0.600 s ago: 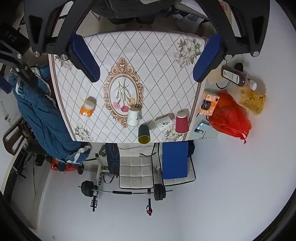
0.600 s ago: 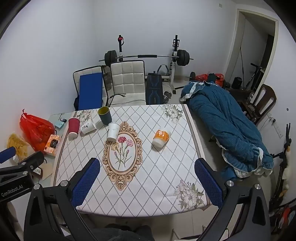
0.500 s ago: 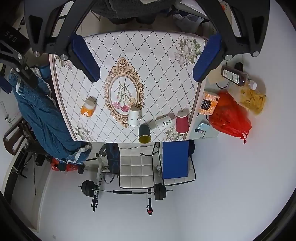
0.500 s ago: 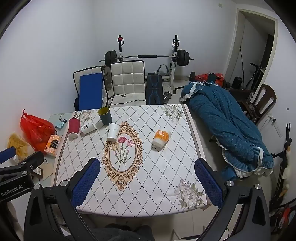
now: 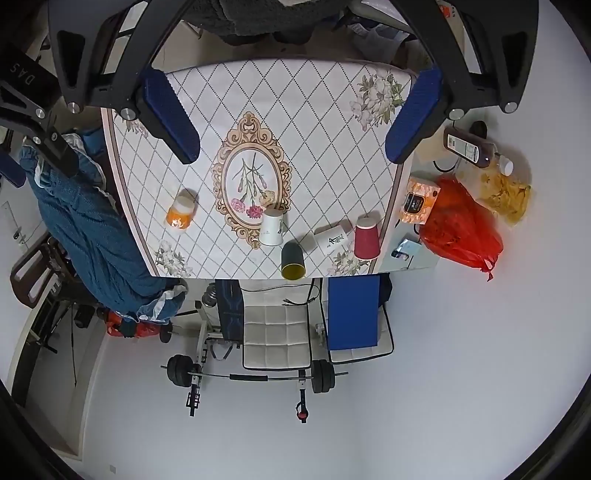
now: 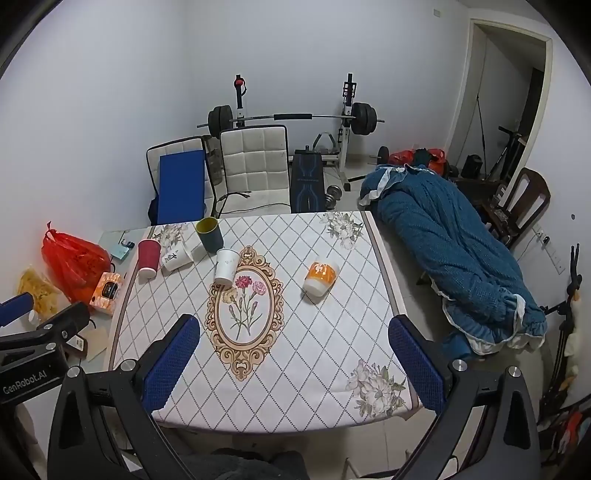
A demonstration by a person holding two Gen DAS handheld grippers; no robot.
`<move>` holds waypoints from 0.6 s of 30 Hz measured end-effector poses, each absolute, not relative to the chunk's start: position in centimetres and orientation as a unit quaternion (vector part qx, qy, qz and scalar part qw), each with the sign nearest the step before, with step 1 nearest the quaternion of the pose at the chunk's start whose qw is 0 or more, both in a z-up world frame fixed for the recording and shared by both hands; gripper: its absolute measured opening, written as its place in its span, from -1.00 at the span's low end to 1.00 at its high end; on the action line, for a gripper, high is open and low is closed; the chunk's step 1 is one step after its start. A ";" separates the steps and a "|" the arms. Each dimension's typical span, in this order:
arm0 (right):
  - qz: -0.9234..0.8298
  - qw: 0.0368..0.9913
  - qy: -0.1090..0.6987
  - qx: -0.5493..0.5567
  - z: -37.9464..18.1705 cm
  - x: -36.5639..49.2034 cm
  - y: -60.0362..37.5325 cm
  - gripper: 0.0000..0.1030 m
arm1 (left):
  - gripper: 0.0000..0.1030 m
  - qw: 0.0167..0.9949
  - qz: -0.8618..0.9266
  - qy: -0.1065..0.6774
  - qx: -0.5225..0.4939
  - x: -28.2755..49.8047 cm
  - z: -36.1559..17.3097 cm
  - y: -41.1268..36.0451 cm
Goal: Flip cup upside down
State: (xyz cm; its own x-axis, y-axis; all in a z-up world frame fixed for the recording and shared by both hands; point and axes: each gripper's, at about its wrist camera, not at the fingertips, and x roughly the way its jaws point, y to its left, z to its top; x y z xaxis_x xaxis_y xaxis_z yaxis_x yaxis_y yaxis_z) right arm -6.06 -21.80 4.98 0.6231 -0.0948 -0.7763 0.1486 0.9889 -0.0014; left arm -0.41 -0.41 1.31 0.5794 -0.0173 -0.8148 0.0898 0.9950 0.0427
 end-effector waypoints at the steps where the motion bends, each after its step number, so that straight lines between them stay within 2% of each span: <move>1: -0.067 0.900 0.429 0.032 5.1 -6.1 -21.8 1.00 | 1.00 0.888 -0.031 0.457 0.040 -0.5 1.3 -0.4; 18: -0.069 0.904 0.420 0.035 5.8 -6.3 -22.1 1.00 | 1.00 0.889 -0.030 0.455 0.040 -0.3 1.7 -0.6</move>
